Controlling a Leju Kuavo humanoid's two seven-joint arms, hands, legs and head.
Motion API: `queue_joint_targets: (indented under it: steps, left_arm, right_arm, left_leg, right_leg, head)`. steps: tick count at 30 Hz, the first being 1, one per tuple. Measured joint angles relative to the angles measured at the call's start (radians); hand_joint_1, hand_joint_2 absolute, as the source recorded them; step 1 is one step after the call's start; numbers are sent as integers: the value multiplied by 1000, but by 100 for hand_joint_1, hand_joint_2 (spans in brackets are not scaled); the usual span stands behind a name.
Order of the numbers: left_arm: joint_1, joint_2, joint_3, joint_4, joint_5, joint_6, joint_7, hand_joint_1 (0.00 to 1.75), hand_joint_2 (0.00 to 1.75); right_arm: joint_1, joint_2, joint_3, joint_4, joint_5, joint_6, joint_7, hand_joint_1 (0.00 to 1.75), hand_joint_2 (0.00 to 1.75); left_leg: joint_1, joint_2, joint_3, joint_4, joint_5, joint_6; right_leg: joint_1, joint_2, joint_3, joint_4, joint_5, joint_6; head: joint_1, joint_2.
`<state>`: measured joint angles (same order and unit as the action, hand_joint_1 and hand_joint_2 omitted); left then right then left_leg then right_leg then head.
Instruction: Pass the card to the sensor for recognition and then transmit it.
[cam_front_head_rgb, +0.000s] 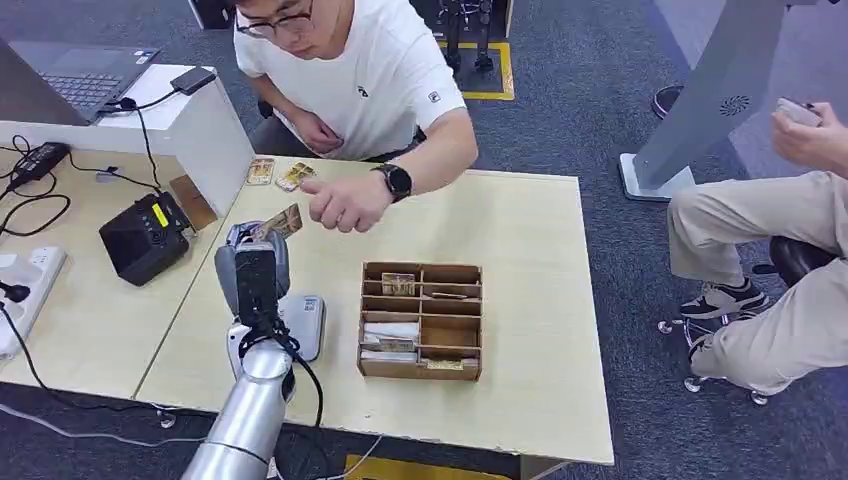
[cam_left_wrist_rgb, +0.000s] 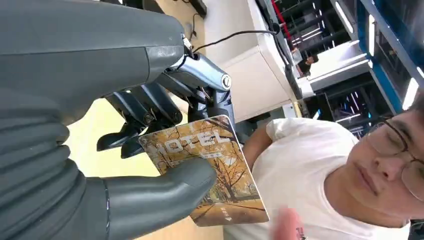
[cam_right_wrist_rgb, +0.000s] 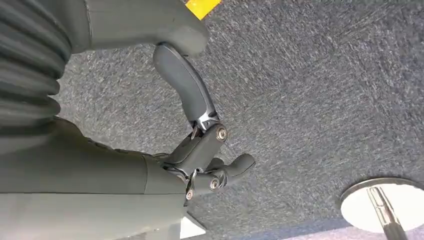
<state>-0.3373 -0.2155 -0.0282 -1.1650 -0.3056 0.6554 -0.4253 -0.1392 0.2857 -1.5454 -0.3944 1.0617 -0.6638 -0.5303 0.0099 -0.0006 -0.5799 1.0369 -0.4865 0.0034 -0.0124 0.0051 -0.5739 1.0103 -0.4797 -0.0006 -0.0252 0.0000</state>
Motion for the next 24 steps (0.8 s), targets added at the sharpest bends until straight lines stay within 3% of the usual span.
queue_joint_targets:
  steps: [16,17,24]
  left_arm:
    - [-21,15,-8,45,6,-2,0,175,175]
    - [-22,16,-8,47,8,-5,0,0,175]
    - [-24,21,-26,52,-3,15,-42,0,175]
  right_arm:
    - [-1,-5,0,12,10,0,-1,0,175]
    - [-1,-5,0,13,10,0,-1,0,175]
    - [-1,-6,0,19,7,0,-1,0,175]
  left_leg:
    - [0,0,0,0,0,0]
    - [0,0,0,0,0,0]
    - [0,0,0,0,0,0]
  right_leg:
    - [0,1,0,0,0,0]
    - [0,1,0,0,0,0]
    - [0,1,0,0,0,0]
  head:
    - [0,0]
    - [0,0]
    - [0,0]
